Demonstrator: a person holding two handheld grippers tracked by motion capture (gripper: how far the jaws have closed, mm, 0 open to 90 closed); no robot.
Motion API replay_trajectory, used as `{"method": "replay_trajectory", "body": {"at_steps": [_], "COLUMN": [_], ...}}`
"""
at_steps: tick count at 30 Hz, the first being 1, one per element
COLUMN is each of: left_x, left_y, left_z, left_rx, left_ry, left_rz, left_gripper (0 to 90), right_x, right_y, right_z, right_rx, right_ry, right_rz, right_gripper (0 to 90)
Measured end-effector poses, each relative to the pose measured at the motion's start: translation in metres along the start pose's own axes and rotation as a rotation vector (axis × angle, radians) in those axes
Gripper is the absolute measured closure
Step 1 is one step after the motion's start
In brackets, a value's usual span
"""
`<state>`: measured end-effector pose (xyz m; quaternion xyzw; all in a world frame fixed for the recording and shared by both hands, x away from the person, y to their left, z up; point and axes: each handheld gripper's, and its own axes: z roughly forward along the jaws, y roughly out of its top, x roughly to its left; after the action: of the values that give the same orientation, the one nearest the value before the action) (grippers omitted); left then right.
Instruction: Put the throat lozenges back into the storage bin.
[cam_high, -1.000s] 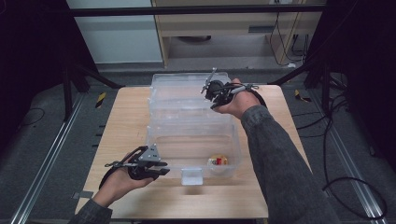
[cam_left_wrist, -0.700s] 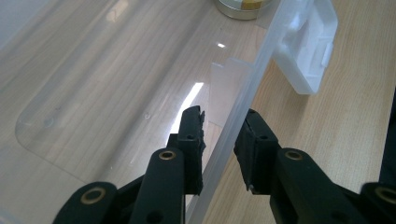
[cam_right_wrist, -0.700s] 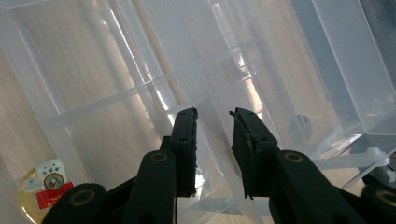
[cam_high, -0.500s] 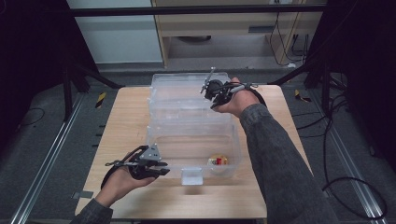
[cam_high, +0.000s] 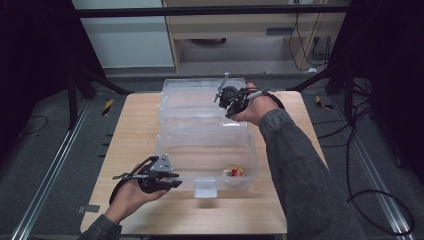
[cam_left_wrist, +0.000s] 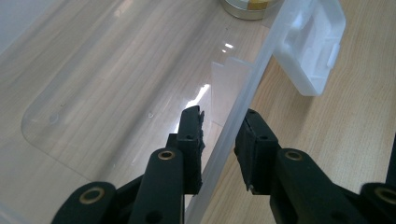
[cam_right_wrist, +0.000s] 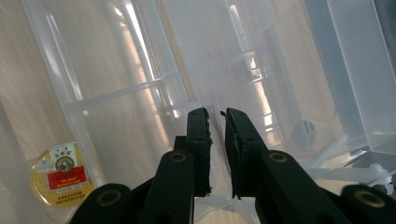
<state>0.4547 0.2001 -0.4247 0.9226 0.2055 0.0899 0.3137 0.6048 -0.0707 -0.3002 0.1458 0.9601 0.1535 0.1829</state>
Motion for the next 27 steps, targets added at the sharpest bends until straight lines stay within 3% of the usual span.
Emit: {"method": "replay_trajectory", "body": {"at_steps": [15,27], "left_x": [0.000,0.000], "left_y": [0.000,0.000], "left_z": [0.000,0.001], "left_rx": [-0.004,-0.005], "left_ry": [-0.003,0.006], "left_rz": [-0.014,-0.017], "left_gripper": [71.0,70.6], "right_x": [0.009,0.011], "right_y": [-0.002,-0.004], "right_z": [-0.008,-0.009], "right_rx": [-0.024,-0.043], "right_ry": [0.009,-0.001], "right_rz": [-0.023,-0.015], "right_gripper": [82.2,81.1]}}
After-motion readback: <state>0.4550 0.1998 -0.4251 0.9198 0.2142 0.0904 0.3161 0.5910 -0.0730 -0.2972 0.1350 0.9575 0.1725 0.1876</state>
